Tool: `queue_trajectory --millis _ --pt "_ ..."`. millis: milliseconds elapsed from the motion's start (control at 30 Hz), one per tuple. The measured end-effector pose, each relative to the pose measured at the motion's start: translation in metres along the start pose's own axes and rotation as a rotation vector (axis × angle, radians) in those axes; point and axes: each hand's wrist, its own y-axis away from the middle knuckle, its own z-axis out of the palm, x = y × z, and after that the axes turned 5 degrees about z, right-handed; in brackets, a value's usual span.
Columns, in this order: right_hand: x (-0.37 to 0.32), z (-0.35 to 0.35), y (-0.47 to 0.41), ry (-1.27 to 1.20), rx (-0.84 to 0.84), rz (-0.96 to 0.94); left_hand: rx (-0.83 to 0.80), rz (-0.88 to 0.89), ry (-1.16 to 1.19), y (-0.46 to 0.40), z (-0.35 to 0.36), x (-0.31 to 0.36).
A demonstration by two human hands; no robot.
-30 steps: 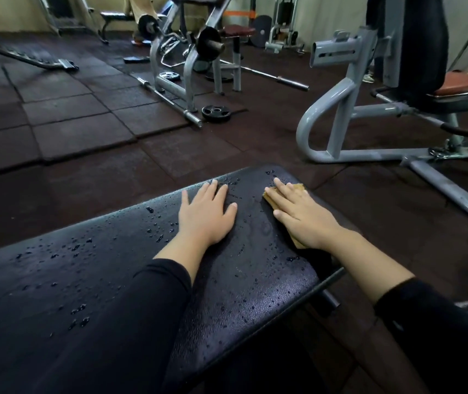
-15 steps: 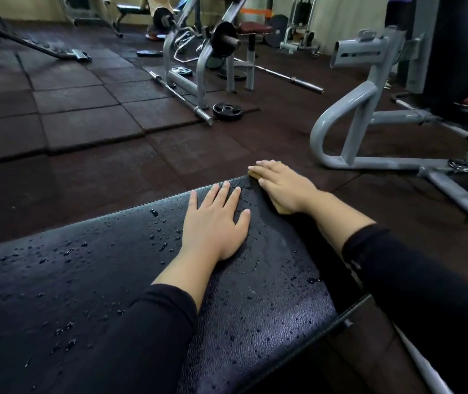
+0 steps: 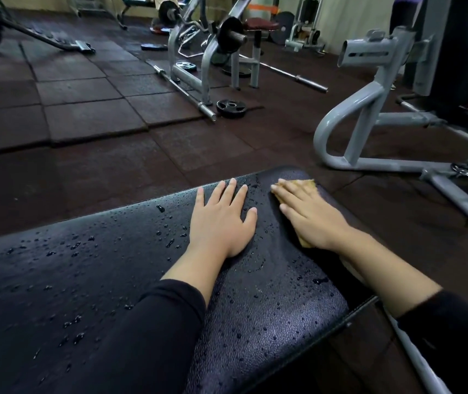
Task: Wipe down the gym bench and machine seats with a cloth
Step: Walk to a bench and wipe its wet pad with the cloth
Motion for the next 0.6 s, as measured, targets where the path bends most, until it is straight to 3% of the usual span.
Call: queue_trajectory --millis 167,267,433,600 --pt "-0.002 0.009 -0.07 0.024 -0.051 -0.152 0.017 -0.006 -0.002 0.0 0.001 0.0" --pt "0.03 0.006 -0.085 0.067 -0.07 -0.107 0.014 0.001 0.0 0.0 0.0 -0.001" --pt "0.064 -0.007 -0.037 -0.036 -0.085 0.132 0.006 0.005 0.001 0.002 0.001 0.0" --pt "0.028 -0.001 0.004 -0.008 -0.032 0.053 0.004 0.003 0.004 0.0 0.0 0.0"
